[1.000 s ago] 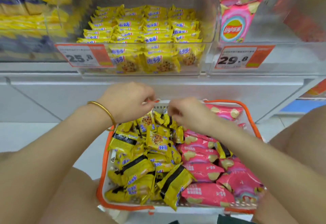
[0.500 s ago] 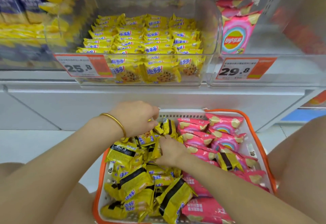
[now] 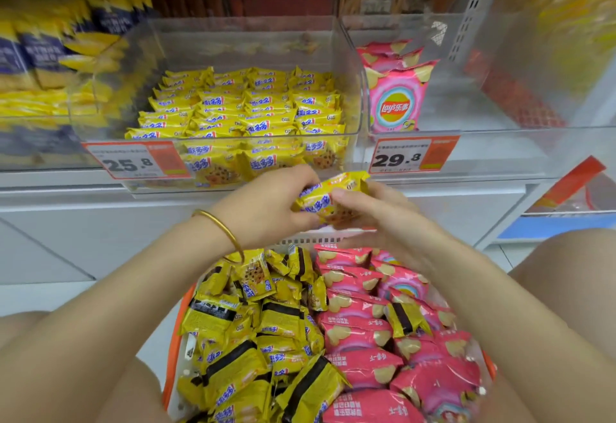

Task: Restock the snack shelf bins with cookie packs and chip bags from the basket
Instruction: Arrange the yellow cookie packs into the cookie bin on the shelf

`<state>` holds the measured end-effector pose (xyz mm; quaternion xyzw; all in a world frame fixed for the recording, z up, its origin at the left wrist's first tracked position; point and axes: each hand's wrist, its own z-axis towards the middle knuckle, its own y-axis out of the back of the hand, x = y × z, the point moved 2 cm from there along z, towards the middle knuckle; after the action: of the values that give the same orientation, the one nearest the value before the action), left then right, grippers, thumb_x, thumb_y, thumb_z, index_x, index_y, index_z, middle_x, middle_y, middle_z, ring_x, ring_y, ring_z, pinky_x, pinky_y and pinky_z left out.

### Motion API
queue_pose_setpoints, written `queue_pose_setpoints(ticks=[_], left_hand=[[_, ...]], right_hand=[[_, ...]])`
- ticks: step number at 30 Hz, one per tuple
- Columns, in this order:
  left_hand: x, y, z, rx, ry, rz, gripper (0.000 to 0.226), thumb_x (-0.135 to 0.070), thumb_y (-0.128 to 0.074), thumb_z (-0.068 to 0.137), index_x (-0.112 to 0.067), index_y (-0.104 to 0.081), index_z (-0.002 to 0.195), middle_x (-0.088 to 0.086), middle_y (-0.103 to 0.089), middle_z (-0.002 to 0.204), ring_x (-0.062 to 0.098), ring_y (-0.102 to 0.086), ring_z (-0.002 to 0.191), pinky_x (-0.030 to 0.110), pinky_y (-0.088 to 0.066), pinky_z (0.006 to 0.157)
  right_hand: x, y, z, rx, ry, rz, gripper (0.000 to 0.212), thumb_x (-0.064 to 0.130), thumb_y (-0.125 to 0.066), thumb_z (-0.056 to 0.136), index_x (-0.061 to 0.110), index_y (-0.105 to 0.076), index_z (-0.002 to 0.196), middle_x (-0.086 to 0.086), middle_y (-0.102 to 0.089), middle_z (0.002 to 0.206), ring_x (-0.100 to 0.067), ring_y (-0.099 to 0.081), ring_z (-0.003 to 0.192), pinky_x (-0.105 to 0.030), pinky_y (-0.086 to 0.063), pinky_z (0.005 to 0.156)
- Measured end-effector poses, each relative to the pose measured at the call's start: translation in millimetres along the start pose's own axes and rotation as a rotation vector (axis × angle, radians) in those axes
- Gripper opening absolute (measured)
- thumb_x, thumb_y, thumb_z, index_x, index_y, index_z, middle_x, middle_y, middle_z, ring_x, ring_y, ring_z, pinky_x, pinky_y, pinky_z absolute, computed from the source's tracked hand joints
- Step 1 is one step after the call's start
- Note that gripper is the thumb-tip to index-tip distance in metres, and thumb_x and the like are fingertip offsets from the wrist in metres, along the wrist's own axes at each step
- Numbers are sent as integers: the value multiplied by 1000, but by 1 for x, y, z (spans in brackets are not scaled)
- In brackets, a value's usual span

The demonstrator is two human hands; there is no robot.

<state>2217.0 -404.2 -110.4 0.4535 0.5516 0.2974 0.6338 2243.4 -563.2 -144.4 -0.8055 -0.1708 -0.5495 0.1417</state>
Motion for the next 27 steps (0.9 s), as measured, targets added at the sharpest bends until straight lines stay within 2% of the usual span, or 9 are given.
queue_pose_setpoints(ticks=[3,6,9,11,13,15,18,23,27], left_hand=[[-6,36,2,-82,-27,12,25,-24,-66,84,-22,-55,106,-5,-56,94,14,-53,79,20,-40,66],[-10,74,10,-211,-73,58,31,-18,-68,83,-20,-58,112,-6,-54,95,12,-51,76,13,-38,64],[-1,92,29,-379,-19,-116,34,-13,-69,82,-20,-54,111,1,-59,103,19,-61,87,28,-49,79],[11,95,40,-467,83,-337,23,-8,-65,84,-22,-50,95,5,-63,104,22,-64,90,36,-53,81],[19,94,51,-344,109,-258,20,-7,-60,87,-27,-56,84,3,-66,101,18,-63,96,34,-50,86],[15,89,60,14,80,-135,14,-20,-54,93,-25,-68,91,-4,-64,106,11,-57,104,27,-43,94],[5,78,73,397,166,9,37,-43,-38,96,-22,-68,97,0,-57,109,14,-51,101,26,-38,92],[4,64,89,481,208,266,55,-44,-27,99,-6,-66,103,24,-54,109,31,-53,95,36,-43,80],[6,63,93,478,200,366,62,-44,-17,100,-2,-60,84,23,-52,99,29,-47,84,37,-40,79]], right_hand=[[47,8,-11,-137,408,-483,34,23,-79,72,23,-61,101,9,-64,90,1,-60,81,-19,-50,74],[100,4,-7,-95,684,-821,40,19,-80,70,21,-64,107,10,-63,95,1,-55,80,-16,-42,71],[138,3,11,-161,721,-1081,38,21,-76,71,19,-66,107,5,-65,101,-9,-56,89,-19,-41,73],[151,9,20,-293,667,-1135,30,23,-71,72,23,-66,102,1,-66,101,-17,-58,95,-27,-45,78],[158,15,27,-386,584,-1175,27,25,-66,74,24,-62,100,0,-63,99,-24,-58,100,-37,-48,84],[162,18,33,-395,529,-1195,26,27,-64,75,22,-60,100,0,-58,92,-27,-57,100,-39,-48,83],[167,18,42,-409,488,-1127,32,30,-64,79,11,-58,104,-7,-59,92,-29,-56,95,-34,-42,70],[160,-2,58,-346,442,-862,34,30,-63,86,7,-51,107,-2,-50,88,-20,-46,82,-27,-21,58],[154,-13,64,-210,374,-895,33,25,-58,89,6,-45,113,-4,-49,91,-25,-51,86,-28,-28,62]])
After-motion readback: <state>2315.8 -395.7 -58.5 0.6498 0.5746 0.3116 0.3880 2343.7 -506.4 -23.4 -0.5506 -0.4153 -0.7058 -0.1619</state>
